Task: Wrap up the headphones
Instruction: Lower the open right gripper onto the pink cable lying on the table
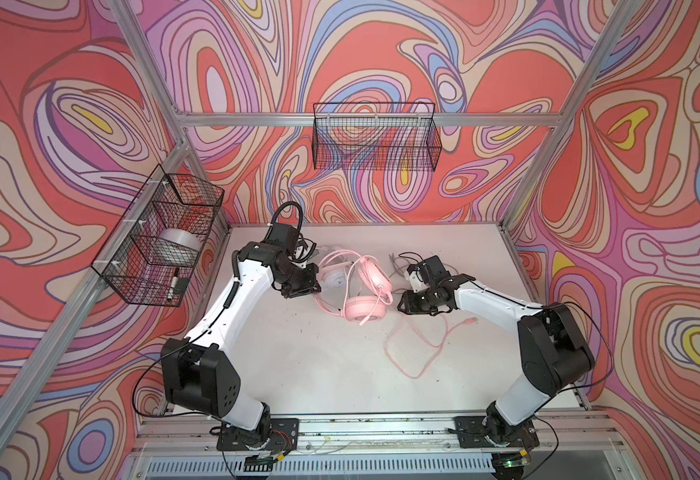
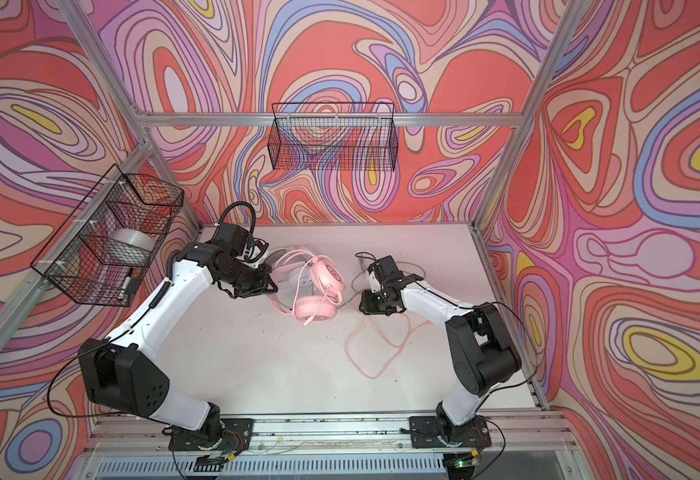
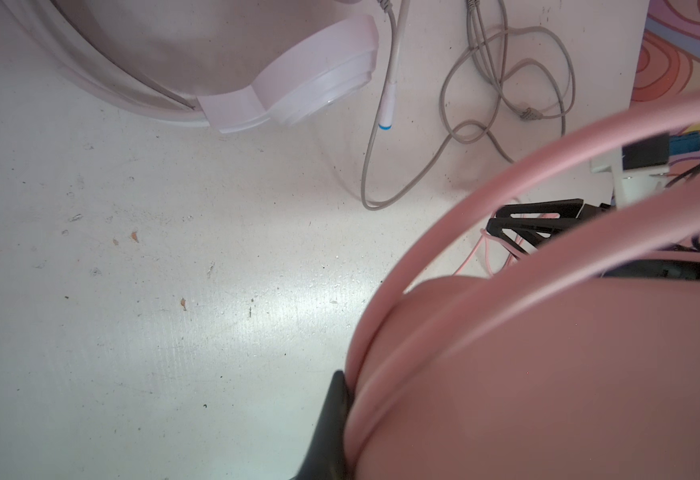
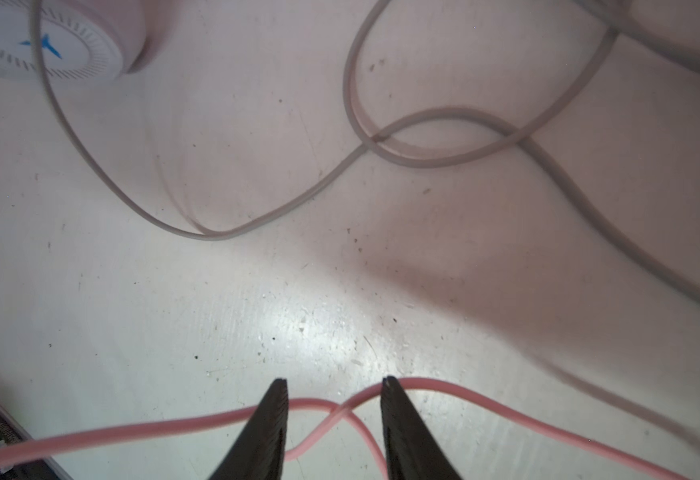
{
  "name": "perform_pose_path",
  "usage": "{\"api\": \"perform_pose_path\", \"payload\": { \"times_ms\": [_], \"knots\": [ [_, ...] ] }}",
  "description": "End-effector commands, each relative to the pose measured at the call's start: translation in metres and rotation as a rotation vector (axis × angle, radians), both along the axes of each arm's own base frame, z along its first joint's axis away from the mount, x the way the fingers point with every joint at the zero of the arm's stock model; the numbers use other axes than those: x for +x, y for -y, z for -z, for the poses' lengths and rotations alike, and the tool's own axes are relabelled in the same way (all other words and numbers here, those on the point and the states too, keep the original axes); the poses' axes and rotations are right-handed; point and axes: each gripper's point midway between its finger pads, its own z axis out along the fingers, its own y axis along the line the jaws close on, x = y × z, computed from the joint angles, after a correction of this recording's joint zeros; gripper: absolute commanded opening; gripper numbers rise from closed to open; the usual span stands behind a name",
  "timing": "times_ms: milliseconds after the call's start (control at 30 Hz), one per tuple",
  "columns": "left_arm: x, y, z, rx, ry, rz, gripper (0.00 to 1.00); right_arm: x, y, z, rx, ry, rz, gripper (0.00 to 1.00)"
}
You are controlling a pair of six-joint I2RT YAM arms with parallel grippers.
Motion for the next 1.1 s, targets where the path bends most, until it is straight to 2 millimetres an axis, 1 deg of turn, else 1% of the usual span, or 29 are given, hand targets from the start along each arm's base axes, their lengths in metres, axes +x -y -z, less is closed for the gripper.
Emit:
{"api": "perform_pose_path", "payload": {
  "times_ms": [0, 200, 333, 400, 500, 567, 633, 800, 867, 933, 1067],
  "knots": [
    [0.0, 0.002, -0.026, -0.052, 0.037, -0.018, 0.0, -0.013, 0.022, 0.024, -0.119, -0.078, 0.046, 0.39],
    [0.001, -0.004, -0.025, -0.044, 0.033, -0.046, 0.0, -0.028, 0.06, 0.038, -0.308, -0.131, 0.092, 0.36],
    [0.001, -0.01, -0.026, -0.04, 0.037, -0.063, 0.0, -0.037, 0.082, 0.042, -0.379, -0.158, 0.121, 0.35],
    [0.001, -0.015, -0.026, -0.037, 0.036, -0.076, 0.0, -0.04, 0.096, 0.042, -0.403, -0.169, 0.158, 0.35],
    [0.0, -0.021, -0.025, -0.036, 0.034, -0.094, 0.0, -0.039, 0.109, 0.037, -0.378, -0.168, 0.214, 0.35],
    [0.0, -0.023, -0.026, -0.042, 0.036, -0.099, 0.0, -0.035, 0.109, 0.029, -0.363, -0.143, 0.213, 0.35],
    [-0.001, -0.021, -0.027, -0.05, 0.036, -0.09, 0.0, -0.028, 0.098, 0.018, -0.308, -0.096, 0.159, 0.35],
    [-0.001, -0.017, -0.028, -0.072, 0.035, -0.067, 0.0, -0.011, 0.049, -0.023, -0.054, 0.088, -0.004, 0.41],
    [-0.001, -0.016, -0.029, -0.076, 0.036, -0.062, 0.0, -0.008, 0.026, -0.039, 0.042, 0.172, -0.066, 0.45],
    [-0.002, -0.014, -0.03, -0.084, 0.035, -0.055, 0.0, -0.007, 0.007, -0.046, 0.098, 0.226, -0.113, 0.49],
    [-0.003, -0.012, -0.035, -0.098, 0.046, -0.047, 0.0, -0.005, -0.024, -0.049, 0.171, 0.286, -0.182, 0.57]
  ]
}}
